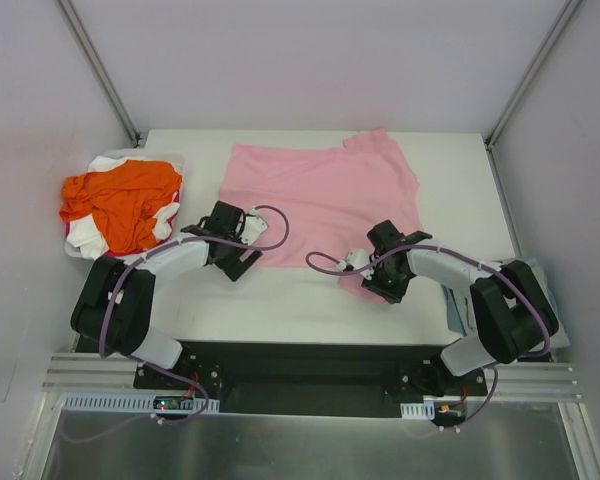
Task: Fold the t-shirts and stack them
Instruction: Fold the tshirt
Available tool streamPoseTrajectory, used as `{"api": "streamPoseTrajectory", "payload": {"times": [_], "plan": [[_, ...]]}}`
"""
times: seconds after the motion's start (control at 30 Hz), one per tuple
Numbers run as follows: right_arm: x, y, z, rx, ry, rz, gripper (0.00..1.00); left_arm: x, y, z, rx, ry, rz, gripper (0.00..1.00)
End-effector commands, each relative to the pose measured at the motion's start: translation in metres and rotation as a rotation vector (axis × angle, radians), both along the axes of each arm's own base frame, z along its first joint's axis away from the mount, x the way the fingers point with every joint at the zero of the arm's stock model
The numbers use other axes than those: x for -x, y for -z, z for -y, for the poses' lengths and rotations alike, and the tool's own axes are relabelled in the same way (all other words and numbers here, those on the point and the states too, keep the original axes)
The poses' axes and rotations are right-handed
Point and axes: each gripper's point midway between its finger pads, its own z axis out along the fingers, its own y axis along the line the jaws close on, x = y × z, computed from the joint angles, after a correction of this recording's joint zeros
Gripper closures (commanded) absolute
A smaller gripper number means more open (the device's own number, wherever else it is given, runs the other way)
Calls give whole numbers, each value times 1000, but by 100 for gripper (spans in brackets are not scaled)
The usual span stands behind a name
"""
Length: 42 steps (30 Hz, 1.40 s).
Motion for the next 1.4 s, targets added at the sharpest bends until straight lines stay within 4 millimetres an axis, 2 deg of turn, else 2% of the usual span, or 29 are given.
{"api": "streamPoseTrajectory", "payload": {"times": [0.0,0.13,0.23,0.4,0.7,0.8,1.0,1.17,1.2,1.37], "plan": [[1,-4,-3,-23,2,-8,69,-12,-2,-5,32,-20,-23,10],[2,-4,1,-15,6,-7,69,-21,-4,-5,76,-23,-39,10],[2,-6,2,-11,7,-5,69,-19,-2,-4,100,-27,-66,10],[1,-7,2,-10,5,-2,69,-10,-2,4,160,-29,-117,10],[-3,-10,-1,-18,7,-2,69,5,6,5,177,-23,-174,11],[-2,-11,-1,-16,6,-2,69,7,7,6,181,-17,-186,18],[0,-14,0,-20,9,2,69,3,11,4,191,-41,-216,19],[1,-16,0,-25,10,7,69,-1,10,4,190,-50,-226,28],[1,-17,0,-27,9,7,69,-2,10,3,184,-54,-225,39],[1,-19,-2,-36,11,8,69,-3,12,-2,156,-65,-227,60]]}}
